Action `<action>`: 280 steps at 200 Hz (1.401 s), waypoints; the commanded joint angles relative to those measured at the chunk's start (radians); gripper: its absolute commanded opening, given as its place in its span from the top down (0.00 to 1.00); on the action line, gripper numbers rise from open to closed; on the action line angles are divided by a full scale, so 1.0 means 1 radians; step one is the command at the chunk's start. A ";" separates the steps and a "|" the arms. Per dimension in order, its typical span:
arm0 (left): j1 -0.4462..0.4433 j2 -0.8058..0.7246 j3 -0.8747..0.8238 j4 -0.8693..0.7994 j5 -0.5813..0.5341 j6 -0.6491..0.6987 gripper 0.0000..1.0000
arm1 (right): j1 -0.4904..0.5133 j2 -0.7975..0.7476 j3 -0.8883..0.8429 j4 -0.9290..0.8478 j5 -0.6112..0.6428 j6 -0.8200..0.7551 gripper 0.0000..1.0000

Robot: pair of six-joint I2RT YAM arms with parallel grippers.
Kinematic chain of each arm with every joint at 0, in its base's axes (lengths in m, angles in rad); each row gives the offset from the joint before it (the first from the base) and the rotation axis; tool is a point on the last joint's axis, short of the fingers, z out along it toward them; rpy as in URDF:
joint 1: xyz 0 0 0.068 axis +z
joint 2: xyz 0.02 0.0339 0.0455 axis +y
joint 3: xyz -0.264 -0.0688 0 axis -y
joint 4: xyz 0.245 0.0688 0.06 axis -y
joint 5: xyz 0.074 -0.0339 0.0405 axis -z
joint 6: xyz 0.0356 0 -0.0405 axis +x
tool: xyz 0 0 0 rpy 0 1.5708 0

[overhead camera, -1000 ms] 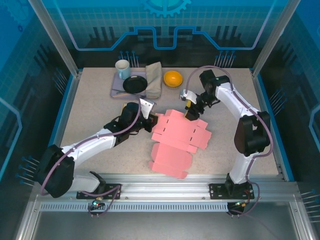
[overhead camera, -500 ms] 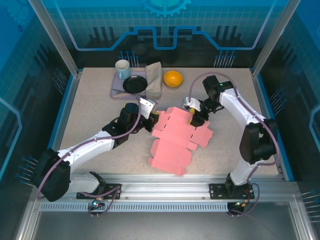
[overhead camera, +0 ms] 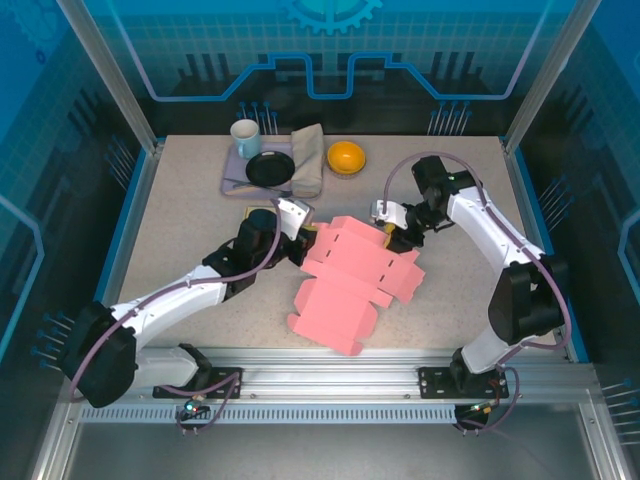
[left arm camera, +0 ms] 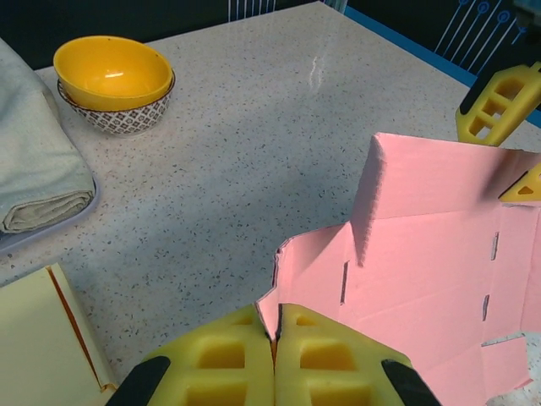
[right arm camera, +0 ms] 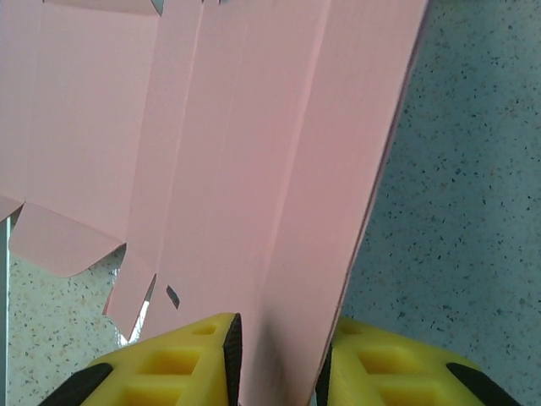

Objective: Fold the paper box

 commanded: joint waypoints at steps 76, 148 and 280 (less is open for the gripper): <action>-0.009 -0.061 0.017 -0.077 -0.235 -0.062 0.72 | 0.064 -0.062 -0.008 -0.001 0.175 0.006 1.00; 0.079 -0.426 -0.120 -0.090 -0.244 -0.232 0.17 | 0.100 -0.079 0.017 0.011 0.247 0.019 1.00; 0.049 -0.086 0.138 -0.277 0.156 -0.114 0.27 | 0.159 -0.058 0.043 0.007 0.284 -0.001 1.00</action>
